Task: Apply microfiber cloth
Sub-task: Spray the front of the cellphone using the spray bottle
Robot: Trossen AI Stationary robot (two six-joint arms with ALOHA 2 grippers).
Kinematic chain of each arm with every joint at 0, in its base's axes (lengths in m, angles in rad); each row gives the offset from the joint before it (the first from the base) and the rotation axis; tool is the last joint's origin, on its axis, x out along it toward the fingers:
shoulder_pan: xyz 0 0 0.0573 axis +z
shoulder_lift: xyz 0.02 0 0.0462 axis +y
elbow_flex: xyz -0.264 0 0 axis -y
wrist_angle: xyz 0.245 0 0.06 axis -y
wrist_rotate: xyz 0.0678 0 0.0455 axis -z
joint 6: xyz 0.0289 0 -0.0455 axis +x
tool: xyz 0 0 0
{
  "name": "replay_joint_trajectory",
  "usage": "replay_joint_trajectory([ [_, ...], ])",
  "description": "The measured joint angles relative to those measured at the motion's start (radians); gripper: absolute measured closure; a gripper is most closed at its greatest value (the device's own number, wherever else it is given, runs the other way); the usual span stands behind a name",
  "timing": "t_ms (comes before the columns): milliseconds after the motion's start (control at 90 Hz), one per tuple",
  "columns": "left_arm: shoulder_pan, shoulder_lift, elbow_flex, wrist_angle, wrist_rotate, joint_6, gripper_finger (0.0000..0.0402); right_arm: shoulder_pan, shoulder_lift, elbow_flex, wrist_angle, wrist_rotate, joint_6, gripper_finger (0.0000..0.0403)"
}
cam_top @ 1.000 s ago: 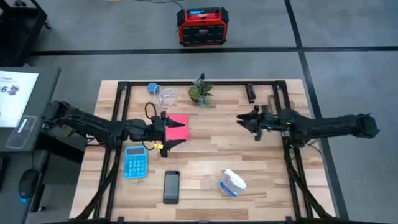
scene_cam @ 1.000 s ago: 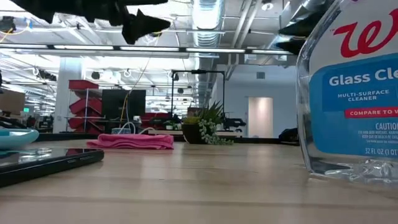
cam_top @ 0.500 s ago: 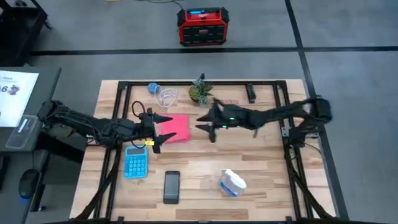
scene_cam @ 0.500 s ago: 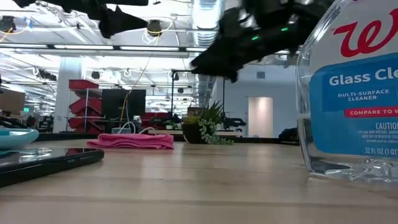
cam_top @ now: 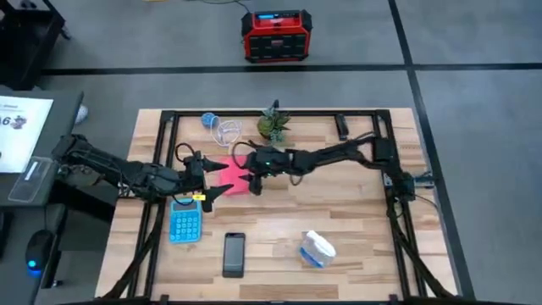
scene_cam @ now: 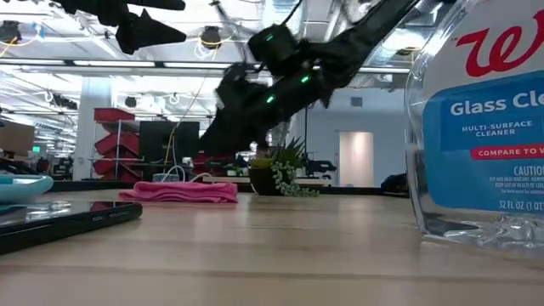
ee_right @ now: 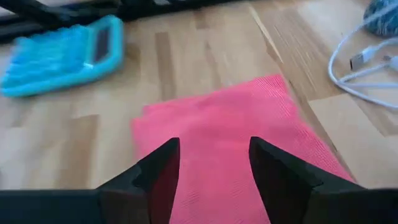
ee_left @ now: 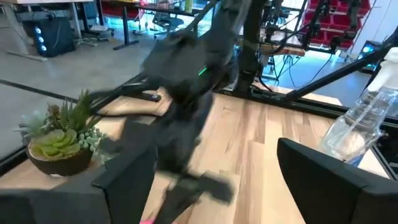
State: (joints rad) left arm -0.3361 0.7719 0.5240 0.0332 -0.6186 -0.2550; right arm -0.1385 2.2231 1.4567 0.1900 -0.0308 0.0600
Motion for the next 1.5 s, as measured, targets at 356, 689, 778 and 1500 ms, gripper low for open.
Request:
replay_joint_trajectory([
  [356, -0.016, 0.0, 0.0, -0.002, 0.001, 0.006, 0.0096, 0.03, 0.074, 0.097, -0.238, 0.009, -0.045, 0.0386],
  [689, -0.063, 0.0, 0.0, -0.024, -0.014, -0.019, 0.0096, 0.226, -0.084, 0.091, -0.595, 0.003, 0.028, 0.0401],
  [778, -0.074, 0.0, 0.0, -0.023, -0.019, -0.02, 0.0096, 0.283, -0.113, 0.072, -0.615, 0.013, 0.058, 0.0401],
  [1500, -0.274, 0.067, 0.11, -0.356, -0.02, -0.481, 0.0116, 0.29, -0.184, -0.029, -0.576, 0.085, 0.027, 0.0289],
])
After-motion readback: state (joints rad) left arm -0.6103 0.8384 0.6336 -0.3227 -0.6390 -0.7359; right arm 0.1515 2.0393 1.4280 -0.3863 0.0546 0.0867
